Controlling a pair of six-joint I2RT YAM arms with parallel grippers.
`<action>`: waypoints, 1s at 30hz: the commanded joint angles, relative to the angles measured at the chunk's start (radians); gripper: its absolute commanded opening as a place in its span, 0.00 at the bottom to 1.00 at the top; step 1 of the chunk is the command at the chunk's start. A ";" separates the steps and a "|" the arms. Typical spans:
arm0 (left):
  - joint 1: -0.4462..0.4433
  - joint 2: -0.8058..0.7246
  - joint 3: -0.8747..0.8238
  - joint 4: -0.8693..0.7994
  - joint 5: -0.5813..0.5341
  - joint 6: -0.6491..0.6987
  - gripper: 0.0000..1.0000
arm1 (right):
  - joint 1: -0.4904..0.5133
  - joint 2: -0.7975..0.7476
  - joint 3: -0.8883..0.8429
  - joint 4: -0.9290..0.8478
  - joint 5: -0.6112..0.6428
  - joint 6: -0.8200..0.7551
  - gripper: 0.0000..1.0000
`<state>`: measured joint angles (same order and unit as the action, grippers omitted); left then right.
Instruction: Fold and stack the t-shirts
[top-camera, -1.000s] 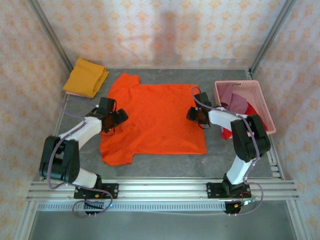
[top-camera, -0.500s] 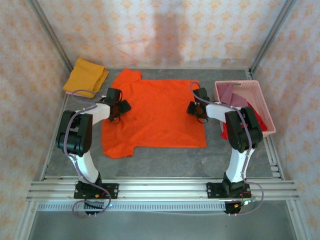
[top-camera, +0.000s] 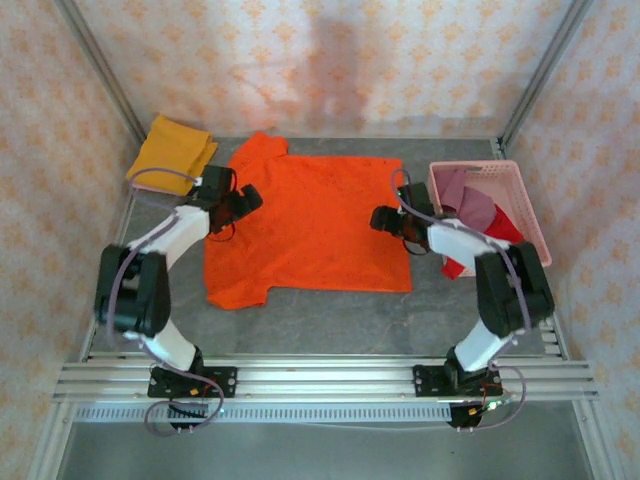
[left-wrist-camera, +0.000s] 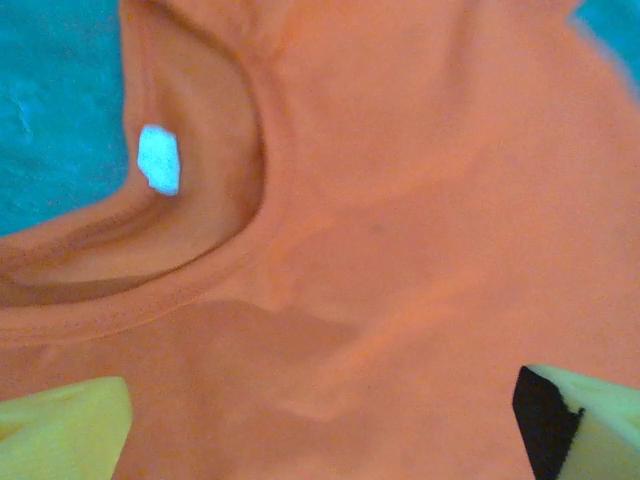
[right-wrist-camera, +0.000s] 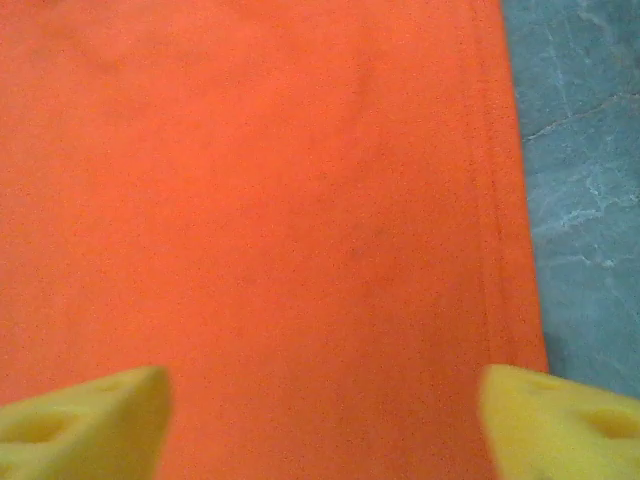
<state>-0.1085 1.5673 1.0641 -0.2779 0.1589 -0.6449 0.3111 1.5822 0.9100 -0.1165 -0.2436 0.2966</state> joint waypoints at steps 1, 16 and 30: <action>-0.008 -0.157 -0.083 -0.100 -0.031 0.007 1.00 | 0.046 -0.111 -0.090 -0.004 0.012 -0.058 1.00; -0.066 -0.909 -0.537 -0.502 0.008 -0.412 0.91 | 0.193 -0.521 -0.252 -0.153 0.069 -0.144 0.98; -0.105 -0.973 -0.785 -0.339 -0.061 -0.586 0.36 | 0.237 -0.515 -0.255 -0.164 0.052 -0.124 0.93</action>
<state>-0.2096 0.5606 0.2657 -0.6682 0.1696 -1.2205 0.5426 1.0695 0.6460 -0.2562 -0.2089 0.1741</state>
